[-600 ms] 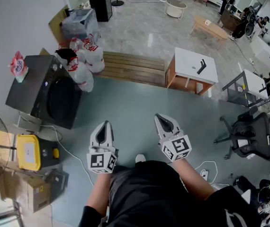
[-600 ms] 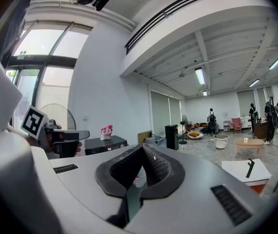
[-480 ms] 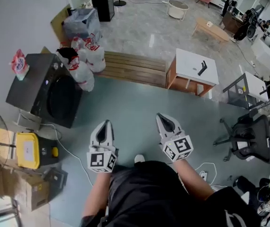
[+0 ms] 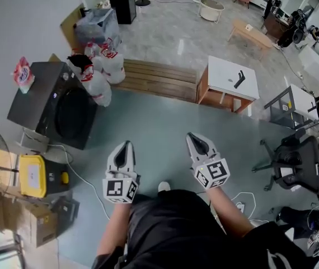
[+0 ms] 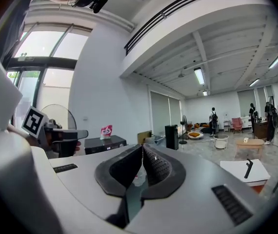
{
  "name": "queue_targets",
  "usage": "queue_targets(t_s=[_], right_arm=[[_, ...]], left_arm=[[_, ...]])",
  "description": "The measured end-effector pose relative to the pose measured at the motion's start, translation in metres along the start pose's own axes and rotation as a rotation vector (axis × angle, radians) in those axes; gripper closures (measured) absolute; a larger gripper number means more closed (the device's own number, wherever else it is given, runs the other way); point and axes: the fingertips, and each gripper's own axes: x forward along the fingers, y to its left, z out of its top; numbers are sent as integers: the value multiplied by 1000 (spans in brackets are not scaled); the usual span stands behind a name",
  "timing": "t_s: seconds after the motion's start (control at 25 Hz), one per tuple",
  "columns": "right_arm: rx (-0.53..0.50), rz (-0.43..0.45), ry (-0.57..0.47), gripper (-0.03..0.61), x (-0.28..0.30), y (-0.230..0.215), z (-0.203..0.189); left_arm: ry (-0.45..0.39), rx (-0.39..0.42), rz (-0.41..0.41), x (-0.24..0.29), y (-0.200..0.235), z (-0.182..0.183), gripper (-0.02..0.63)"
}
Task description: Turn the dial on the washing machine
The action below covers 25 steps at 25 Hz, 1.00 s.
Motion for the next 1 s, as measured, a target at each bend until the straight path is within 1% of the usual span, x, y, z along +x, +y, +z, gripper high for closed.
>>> queue_targets(t_s=[0.16, 0.2, 0.24, 0.28, 0.32, 0.4, 0.56, 0.76, 0.88, 1.0], right_arm=[[2, -33, 18, 575, -4, -9, -3], [6, -43, 21, 548, -3, -11, -4], [14, -49, 27, 479, -2, -13, -7], [25, -50, 36, 408, 0, -15, -9], [36, -49, 44, 376, 2, -17, -11], [46, -47, 46, 369, 4, -21, -13], [66, -43, 35, 367, 6, -29, -11], [72, -18, 45, 367, 14, -40, -17], [77, -6, 61, 367, 26, -45, -24], [76, 7, 78, 367, 44, -49, -32]], left_arm=[[-7, 11, 8, 0, -1, 1, 611], [-5, 11, 12, 0, 1, 0, 610], [1, 8, 14, 1, 3, -2, 604], [11, 1, 13, 3, 4, -5, 555], [24, -7, 11, 6, 6, -8, 492], [48, -16, 4, 11, 6, -13, 457], [57, -6, 8, 18, 5, -15, 454], [63, -11, 26, 24, 5, -19, 448], [74, -20, 33, 30, 10, -23, 448], [68, -26, 41, 41, 21, -26, 449]])
